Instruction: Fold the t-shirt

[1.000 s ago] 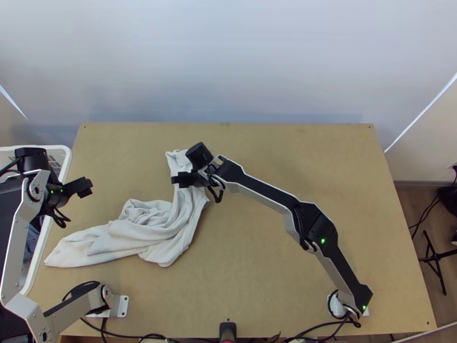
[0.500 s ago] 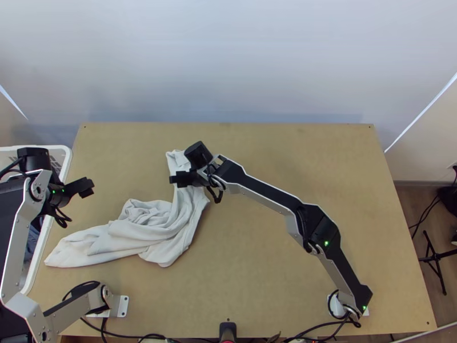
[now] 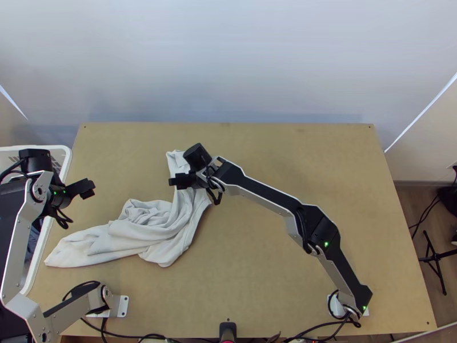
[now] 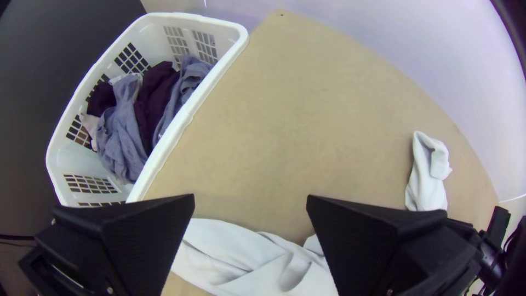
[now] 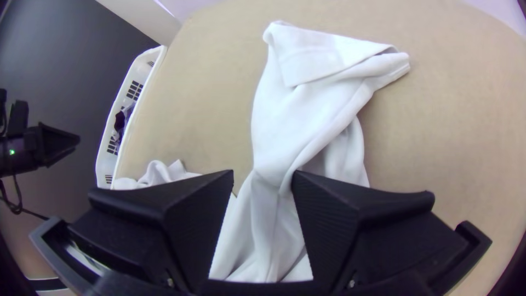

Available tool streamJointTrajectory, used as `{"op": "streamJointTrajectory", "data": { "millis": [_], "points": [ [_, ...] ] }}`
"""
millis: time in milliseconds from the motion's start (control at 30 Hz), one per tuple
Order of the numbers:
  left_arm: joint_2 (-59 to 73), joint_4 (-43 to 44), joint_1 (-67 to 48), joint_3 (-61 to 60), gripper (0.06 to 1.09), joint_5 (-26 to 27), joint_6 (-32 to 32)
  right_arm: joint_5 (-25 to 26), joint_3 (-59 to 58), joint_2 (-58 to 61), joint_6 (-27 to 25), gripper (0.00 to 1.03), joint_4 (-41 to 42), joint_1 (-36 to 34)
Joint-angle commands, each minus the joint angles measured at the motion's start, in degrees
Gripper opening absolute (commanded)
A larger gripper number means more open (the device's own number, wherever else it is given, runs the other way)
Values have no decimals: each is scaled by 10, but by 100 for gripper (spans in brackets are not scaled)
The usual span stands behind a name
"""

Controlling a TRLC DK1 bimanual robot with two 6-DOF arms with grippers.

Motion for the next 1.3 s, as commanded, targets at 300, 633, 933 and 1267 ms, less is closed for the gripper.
{"op": "streamJointTrajectory", "data": {
  "millis": [300, 633, 933, 1267],
  "points": [
    [-1, 1, 3, -10, 105, -1, 1, 24, 13, 10, 10, 3, 18, 5],
    [5, 10, -12, -4, 105, 0, -6, 24, 132, 20, -41, 3, 27, 67],
    [0, 1, 3, 3, 105, -1, 11, 24, 148, 96, -55, 19, 76, 84],
    [7, 2, 1, -6, 105, -1, 13, 24, 103, 28, -46, 99, -43, 40]
  ]
}}
